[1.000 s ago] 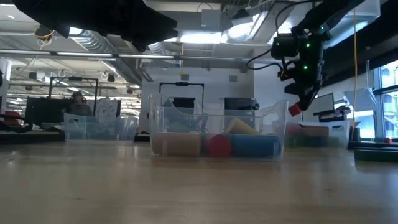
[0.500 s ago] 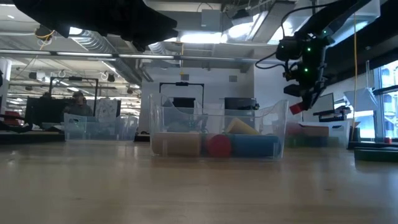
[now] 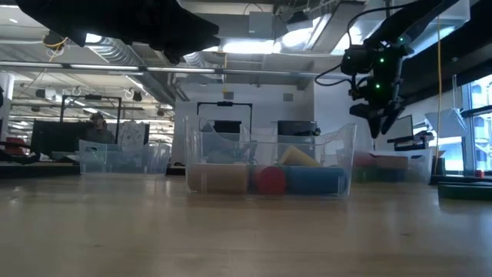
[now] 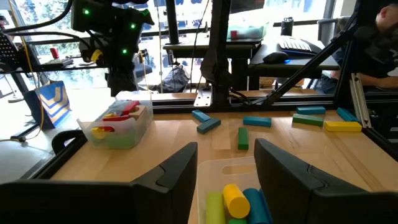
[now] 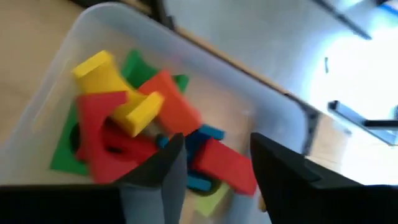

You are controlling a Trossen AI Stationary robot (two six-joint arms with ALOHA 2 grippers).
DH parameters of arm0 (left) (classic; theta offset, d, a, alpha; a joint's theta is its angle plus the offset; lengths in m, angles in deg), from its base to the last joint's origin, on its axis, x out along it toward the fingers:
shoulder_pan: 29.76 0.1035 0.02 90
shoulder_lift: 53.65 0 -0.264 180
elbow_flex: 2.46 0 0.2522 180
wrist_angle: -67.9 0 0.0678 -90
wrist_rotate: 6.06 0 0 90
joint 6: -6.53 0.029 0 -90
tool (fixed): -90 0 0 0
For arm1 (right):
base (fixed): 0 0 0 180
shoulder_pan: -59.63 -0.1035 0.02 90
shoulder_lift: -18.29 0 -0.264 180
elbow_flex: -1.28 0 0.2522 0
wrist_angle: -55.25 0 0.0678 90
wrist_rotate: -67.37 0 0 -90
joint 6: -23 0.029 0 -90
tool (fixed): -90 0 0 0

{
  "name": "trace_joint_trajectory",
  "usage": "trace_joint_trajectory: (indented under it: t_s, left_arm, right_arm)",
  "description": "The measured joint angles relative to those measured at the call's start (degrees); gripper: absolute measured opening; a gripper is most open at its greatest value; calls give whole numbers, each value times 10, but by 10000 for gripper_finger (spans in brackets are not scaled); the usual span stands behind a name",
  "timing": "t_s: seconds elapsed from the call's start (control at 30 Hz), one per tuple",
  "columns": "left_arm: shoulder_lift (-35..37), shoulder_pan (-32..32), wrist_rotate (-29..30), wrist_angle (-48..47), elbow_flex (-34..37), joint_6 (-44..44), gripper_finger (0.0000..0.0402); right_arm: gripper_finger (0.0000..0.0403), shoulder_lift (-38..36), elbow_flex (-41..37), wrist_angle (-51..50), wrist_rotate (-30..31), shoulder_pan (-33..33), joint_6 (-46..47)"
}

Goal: Sort blocks by size
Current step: Put the light brown arch block into the top right transparent bin

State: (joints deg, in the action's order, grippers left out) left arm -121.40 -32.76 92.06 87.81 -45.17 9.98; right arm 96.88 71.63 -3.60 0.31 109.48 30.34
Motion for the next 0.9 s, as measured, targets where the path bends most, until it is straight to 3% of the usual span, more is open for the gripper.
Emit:
trace_joint_trajectory:
  t_s: [0.2, 0.43, 0.9]
  left_arm:
    - [0, 0, 0, 0, 0, 0, 155]
    - [0, 0, 0, 0, 0, 1, 155]
    - [0, -11, 0, -16, 0, -4, 155]
  right_arm:
    - [180, -18, 0, 12, -62, -38, -3]
    - [177, -71, 0, 76, -137, -169, -13]
    - [177, -67, 0, 203, -117, -478, 4]
